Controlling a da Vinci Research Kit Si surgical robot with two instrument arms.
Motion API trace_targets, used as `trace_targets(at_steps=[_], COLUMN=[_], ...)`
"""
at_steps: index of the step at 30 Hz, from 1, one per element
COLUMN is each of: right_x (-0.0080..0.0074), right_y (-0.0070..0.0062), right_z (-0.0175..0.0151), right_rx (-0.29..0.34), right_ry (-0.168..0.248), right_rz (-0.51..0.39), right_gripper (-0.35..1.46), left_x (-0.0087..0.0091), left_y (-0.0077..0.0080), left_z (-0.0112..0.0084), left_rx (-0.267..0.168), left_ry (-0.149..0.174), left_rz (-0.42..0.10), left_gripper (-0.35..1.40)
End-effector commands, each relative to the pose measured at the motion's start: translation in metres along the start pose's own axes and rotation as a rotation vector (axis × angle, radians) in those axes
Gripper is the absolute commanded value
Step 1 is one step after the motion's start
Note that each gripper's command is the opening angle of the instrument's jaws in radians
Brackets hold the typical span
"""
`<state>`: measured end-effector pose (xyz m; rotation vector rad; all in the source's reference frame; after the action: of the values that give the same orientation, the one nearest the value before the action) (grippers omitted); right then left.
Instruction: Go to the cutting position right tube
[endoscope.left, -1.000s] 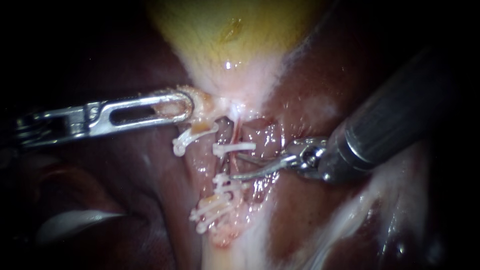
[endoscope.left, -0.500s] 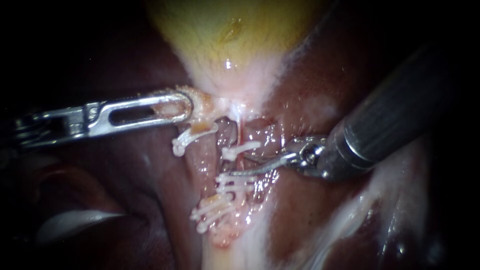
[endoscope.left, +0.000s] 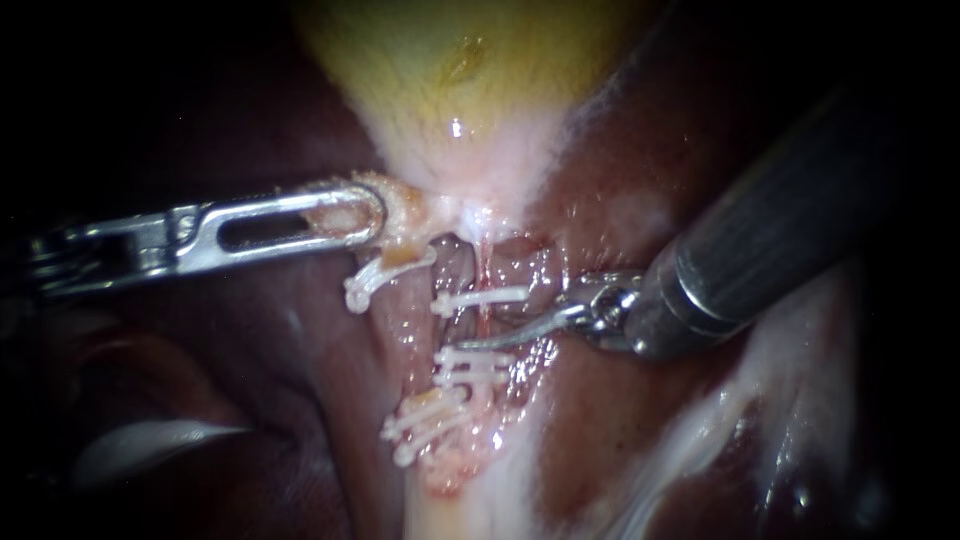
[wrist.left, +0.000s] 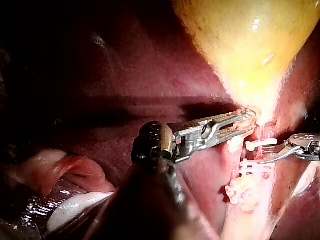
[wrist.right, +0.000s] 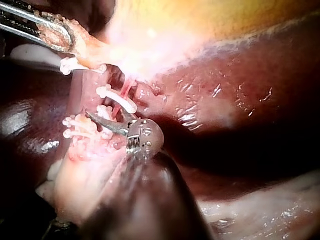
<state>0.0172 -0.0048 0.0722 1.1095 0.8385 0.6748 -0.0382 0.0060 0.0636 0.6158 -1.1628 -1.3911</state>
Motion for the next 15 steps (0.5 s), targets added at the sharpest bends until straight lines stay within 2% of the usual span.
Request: trace_targets(at_steps=[1, 9, 15], right_x=[0.0001, 0.0002, 0.0002], right_y=[0.0000, 0.0000, -0.0003], right_z=[0.0001, 0.0001, 0.0001], right_rx=[0.012, 0.141, 0.214], right_ry=[0.008, 0.072, 0.091], right_rz=[-0.007, -0.048, -0.076], right_gripper=[1.40, 1.41, 1.41], left_x=[0.0000, 0.0000, 0.0000], left_y=[0.0000, 0.0000, 0.0001], left_z=[0.0000, 0.0000, 0.0000], left_rx=[0.000, 0.000, 0.000], left_ry=[0.000, 0.000, 0.000], left_rz=[0.000, 0.000, 0.000], left_gripper=[-0.35, -0.35, -0.35])
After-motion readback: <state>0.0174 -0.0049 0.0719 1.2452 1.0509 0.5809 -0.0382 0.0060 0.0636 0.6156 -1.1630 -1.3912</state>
